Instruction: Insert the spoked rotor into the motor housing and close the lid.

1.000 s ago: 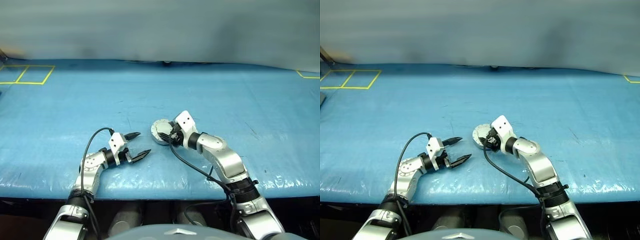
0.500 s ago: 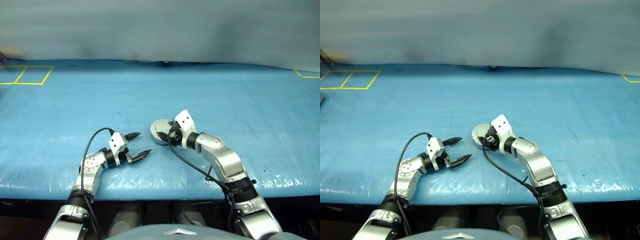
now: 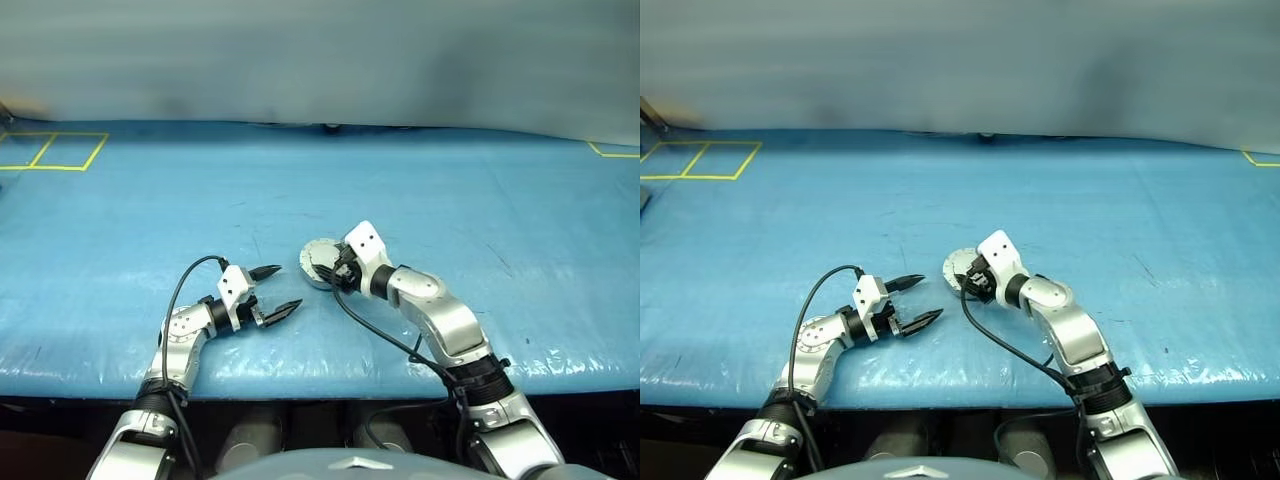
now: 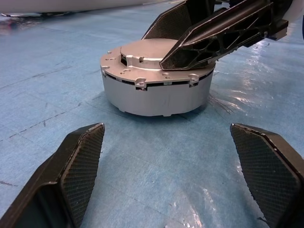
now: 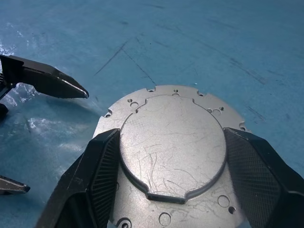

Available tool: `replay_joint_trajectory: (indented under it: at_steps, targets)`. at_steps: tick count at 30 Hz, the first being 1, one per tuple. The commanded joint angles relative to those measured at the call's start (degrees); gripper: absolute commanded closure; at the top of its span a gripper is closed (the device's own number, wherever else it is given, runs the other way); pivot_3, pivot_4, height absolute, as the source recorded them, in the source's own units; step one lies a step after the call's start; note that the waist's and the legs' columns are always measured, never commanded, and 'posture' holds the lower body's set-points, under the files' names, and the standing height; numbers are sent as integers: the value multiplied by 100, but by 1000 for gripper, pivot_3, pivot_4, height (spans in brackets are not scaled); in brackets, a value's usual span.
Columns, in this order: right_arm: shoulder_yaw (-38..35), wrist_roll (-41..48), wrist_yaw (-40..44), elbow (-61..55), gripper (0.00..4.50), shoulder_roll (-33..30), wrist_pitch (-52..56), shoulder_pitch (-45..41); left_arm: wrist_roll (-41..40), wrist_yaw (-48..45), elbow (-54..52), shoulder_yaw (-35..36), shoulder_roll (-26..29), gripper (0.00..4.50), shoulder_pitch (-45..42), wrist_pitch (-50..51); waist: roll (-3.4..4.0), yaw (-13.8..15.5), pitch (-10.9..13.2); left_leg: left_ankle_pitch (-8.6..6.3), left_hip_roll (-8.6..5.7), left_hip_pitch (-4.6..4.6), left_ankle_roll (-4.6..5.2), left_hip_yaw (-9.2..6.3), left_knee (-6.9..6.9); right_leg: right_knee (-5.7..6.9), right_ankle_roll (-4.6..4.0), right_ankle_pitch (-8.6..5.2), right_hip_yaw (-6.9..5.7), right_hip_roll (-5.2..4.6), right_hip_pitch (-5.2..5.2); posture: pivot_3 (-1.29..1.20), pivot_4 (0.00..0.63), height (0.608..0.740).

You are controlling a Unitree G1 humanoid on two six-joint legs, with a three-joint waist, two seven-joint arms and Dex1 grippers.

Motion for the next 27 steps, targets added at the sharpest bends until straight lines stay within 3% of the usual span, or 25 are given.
replay_joint_trajectory:
  at_steps: [1,16,19,27]
  targets:
    - [87,-248,-63,331,1486,-293,478,261,-53,-19,-194,3,1,0,16,14,-1,18,-1,0,0,0,0,0,0,-2,0,0,-1,0,0,0,150,740]
    - [140,-229,-144,389,1486,-308,456,232,-366,226,-388,190,-247,0,-204,413,-3,86,0,-1,-1,-3,2,-1,-7,-8,1,-10,-3,-4,0,0,150,740]
    - [156,-234,-156,389,1486,-279,447,247,-397,123,-434,109,-303,579,-327,517,-3,84,0,-1,0,-3,1,-1,-8,-8,1,-10,-5,-4,-1,0,150,740]
    - [101,-229,-238,347,1486,-218,416,306,11,207,-46,-117,-450,3292,-715,290,-4,76,0,-1,0,-3,1,-1,-10,-9,1,-10,-6,-3,-1,0,150,740]
